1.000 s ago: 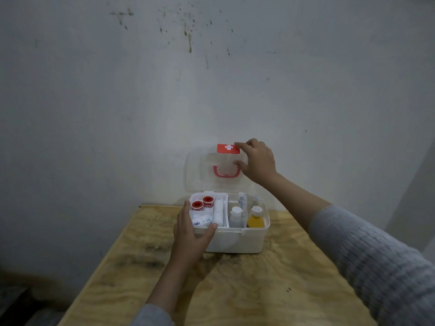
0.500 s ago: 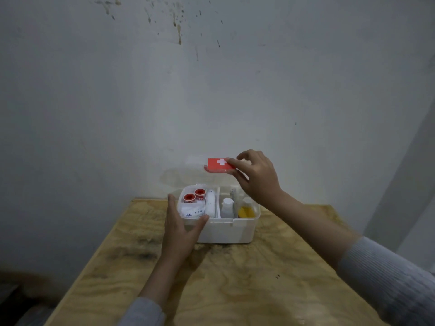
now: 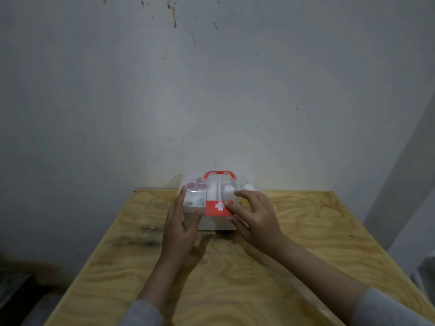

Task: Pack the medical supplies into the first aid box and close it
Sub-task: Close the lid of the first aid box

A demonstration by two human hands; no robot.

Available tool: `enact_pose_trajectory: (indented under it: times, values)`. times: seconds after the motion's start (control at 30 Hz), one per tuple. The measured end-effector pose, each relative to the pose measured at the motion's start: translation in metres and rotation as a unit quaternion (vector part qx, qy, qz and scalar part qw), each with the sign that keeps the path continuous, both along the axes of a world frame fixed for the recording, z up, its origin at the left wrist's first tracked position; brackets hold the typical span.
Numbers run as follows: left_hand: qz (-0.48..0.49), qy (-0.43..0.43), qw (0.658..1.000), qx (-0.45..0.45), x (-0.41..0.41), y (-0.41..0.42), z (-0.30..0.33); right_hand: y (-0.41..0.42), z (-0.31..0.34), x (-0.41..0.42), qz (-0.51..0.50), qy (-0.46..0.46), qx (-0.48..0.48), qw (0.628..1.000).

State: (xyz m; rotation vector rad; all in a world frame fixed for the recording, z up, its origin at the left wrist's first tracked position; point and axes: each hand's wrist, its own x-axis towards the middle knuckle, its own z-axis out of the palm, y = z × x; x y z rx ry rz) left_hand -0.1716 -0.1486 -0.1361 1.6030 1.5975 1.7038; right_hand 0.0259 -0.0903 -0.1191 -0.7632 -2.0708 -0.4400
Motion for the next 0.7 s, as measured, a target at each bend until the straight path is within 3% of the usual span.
enact_pose_trajectory:
  times: [0.2, 0.33, 0.7]
  values:
    - [0.024, -0.005, 1.000, 0.001, 0.001, 0.001, -0.001, -0.002, 0.012, -0.007, -0.003, 0.028, -0.068, 0.997]
    - [0.054, 0.017, 0.998, 0.007, 0.001, 0.003, -0.004, 0.003, 0.014, -0.018, -0.055, -0.019, -0.119, 0.991]
    - [0.088, 0.040, 0.995, 0.027, 0.002, 0.005, -0.005, 0.014, -0.001, -0.020, -0.063, -0.024, -0.077, 0.995]
